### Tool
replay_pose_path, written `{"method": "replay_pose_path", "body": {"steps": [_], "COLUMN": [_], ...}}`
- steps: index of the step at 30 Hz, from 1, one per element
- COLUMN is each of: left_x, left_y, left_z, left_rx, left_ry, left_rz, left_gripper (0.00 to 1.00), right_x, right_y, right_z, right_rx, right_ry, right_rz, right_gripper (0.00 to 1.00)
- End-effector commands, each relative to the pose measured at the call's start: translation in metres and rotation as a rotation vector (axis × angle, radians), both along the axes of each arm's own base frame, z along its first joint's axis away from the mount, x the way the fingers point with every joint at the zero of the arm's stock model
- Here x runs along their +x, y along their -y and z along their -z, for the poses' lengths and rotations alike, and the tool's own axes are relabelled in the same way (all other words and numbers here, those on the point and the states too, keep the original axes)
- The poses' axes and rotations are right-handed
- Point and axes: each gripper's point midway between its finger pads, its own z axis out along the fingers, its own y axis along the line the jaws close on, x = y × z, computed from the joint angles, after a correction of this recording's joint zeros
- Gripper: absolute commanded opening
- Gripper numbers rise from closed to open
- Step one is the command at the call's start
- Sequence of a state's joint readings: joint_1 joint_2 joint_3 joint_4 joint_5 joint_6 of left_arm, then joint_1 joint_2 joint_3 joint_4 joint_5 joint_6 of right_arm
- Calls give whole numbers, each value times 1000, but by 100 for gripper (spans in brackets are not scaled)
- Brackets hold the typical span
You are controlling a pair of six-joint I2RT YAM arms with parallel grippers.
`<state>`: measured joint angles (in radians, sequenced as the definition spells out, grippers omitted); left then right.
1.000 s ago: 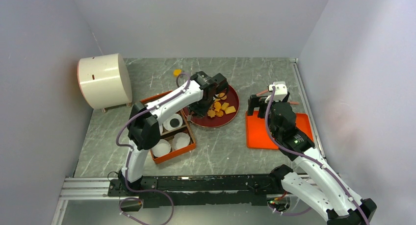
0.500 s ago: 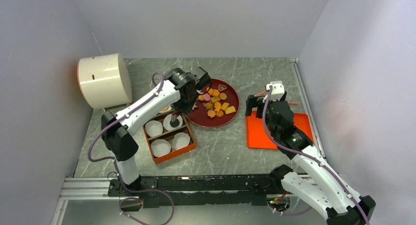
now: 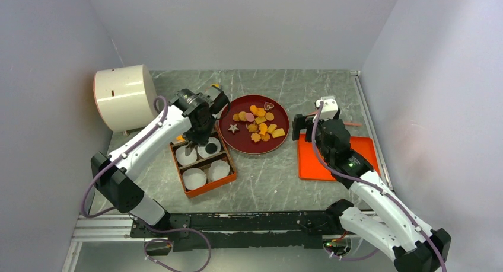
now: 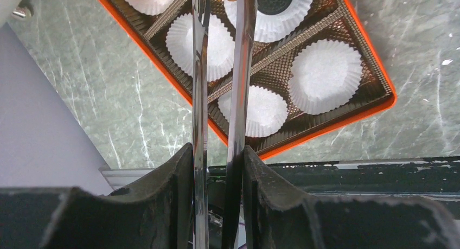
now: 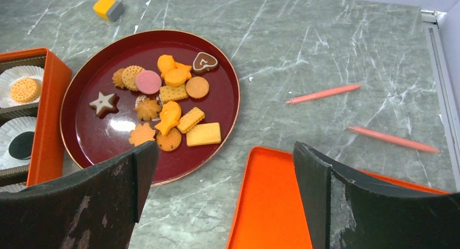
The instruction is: Pack the cookies
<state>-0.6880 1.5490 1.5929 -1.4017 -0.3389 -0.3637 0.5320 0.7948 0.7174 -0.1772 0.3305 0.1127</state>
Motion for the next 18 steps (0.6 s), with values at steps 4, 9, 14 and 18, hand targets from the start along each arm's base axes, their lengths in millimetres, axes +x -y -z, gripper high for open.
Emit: {"method": "replay_pose_path", "body": {"steps": [4,9,14,18], "left_x": [-15,-25,-36,-43], "left_y": [-21,-35,-44,-49], "left_z": [-2,5,13,20], "left_rx": [-37,-41,-53,-52], "left_ry": [2,-15,-47,-73], "left_rz": [-77,-121,-159,-173], "left_gripper": [33,33,33,34], "right_x": [8,8,9,9], "right_y": [-9,-11,-12,-13], "right_z": [-32,-30,-30,-28], "right_rx": [69,74,75,75], "right_ry": [77,71,70,66], "right_rz": [-15,-21,-25,-30], "right_gripper": [100,100,100,100]}}
